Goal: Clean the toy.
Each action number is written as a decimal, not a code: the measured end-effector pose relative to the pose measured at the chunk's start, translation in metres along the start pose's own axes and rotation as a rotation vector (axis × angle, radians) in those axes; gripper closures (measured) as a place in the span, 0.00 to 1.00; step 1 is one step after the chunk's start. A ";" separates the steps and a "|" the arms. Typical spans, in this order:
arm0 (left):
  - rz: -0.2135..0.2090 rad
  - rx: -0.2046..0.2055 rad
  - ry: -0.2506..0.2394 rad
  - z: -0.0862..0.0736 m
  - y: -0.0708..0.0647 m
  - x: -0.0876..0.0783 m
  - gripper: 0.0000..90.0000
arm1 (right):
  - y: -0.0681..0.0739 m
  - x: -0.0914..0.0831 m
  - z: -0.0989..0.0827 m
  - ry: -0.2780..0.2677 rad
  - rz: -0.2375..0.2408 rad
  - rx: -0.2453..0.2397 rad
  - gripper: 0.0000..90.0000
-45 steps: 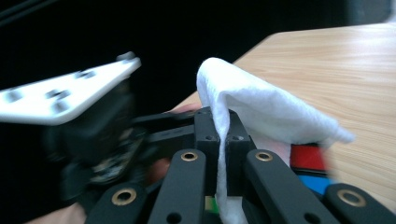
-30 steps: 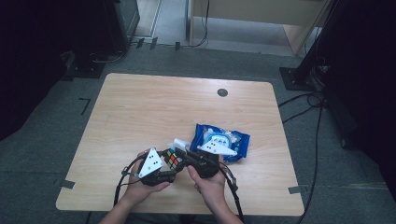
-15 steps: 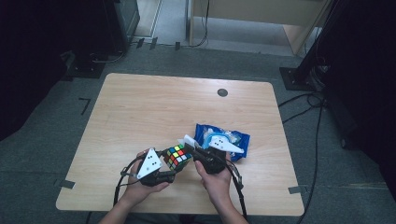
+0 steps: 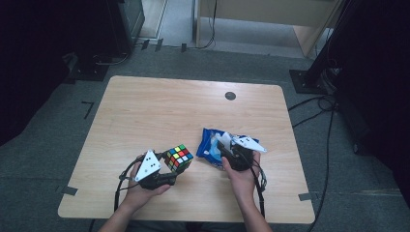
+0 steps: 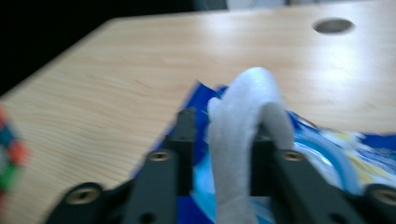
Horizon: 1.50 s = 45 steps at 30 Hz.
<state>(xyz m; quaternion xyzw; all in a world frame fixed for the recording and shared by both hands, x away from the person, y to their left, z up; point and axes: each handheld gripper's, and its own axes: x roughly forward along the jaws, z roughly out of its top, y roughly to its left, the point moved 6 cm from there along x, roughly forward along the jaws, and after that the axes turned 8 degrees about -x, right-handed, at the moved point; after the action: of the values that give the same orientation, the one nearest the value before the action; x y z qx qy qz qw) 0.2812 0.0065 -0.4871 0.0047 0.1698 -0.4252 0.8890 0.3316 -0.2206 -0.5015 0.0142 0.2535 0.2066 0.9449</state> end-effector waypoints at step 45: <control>0.031 0.065 0.008 -0.002 -0.010 0.004 0.38 | 0.117 -0.014 0.018 0.103 0.435 0.110 0.32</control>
<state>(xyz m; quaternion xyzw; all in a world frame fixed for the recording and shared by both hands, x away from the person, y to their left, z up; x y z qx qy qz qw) 0.2754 -0.0025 -0.4885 0.0381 0.1594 -0.4165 0.8942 0.2844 -0.1174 -0.4637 0.1092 0.3034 0.3917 0.8617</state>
